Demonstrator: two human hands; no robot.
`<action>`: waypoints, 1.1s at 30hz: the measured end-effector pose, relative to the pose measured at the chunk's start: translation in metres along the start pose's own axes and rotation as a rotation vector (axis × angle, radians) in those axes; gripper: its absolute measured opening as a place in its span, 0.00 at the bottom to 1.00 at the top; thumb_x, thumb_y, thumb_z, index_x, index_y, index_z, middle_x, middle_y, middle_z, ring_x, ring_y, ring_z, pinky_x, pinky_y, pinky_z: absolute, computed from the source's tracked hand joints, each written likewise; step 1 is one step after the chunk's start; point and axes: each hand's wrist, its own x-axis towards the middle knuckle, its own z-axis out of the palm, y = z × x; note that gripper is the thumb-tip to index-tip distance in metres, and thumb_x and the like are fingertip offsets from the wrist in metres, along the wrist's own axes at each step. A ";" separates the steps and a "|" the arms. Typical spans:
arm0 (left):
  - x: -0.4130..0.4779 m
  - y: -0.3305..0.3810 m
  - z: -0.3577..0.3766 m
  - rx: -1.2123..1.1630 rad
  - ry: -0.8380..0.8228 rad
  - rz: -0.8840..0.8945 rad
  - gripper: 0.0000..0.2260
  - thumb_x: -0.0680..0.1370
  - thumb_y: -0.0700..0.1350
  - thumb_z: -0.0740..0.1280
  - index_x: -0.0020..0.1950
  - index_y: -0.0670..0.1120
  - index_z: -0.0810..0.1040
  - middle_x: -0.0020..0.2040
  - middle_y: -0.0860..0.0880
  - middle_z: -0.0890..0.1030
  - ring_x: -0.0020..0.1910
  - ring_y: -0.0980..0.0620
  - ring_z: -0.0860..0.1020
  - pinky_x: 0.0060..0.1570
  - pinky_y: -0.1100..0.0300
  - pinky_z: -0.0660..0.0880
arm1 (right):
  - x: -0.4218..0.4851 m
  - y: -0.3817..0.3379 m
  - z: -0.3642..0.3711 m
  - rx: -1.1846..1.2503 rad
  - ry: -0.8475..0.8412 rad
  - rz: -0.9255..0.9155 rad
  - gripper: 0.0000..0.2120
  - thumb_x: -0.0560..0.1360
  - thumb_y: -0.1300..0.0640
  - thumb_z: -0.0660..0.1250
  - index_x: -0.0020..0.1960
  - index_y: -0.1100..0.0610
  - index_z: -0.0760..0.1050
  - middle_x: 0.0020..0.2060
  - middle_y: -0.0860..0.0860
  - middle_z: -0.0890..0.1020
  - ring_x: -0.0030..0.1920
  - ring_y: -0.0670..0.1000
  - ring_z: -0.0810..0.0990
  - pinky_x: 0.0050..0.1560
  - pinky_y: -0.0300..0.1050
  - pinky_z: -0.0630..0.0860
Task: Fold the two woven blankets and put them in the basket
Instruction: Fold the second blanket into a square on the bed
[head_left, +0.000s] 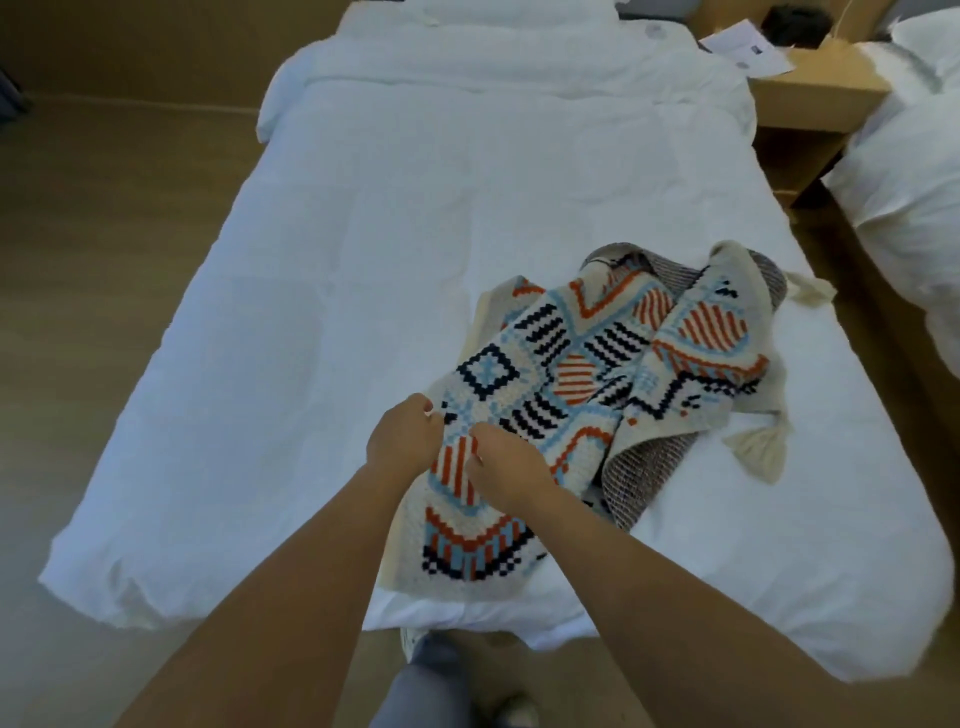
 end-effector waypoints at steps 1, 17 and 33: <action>0.008 0.002 -0.001 -0.003 0.006 0.001 0.16 0.80 0.48 0.55 0.65 0.43 0.70 0.62 0.43 0.76 0.58 0.45 0.74 0.51 0.56 0.69 | 0.008 0.001 -0.004 0.025 0.027 0.010 0.04 0.77 0.60 0.55 0.45 0.57 0.67 0.39 0.52 0.73 0.37 0.50 0.70 0.37 0.44 0.67; 0.282 0.087 0.048 -0.176 -0.231 -0.005 0.28 0.78 0.57 0.59 0.72 0.43 0.61 0.69 0.42 0.69 0.67 0.44 0.69 0.60 0.55 0.67 | 0.247 0.103 -0.111 0.053 0.282 0.158 0.10 0.80 0.60 0.52 0.44 0.60 0.70 0.40 0.50 0.69 0.42 0.50 0.69 0.43 0.44 0.65; 0.357 0.103 0.044 -0.334 0.170 0.177 0.06 0.75 0.43 0.64 0.49 0.46 0.78 0.44 0.54 0.77 0.43 0.55 0.74 0.40 0.64 0.66 | 0.363 0.140 -0.124 -0.207 0.110 0.128 0.02 0.76 0.60 0.57 0.47 0.57 0.64 0.47 0.56 0.75 0.44 0.57 0.73 0.40 0.47 0.65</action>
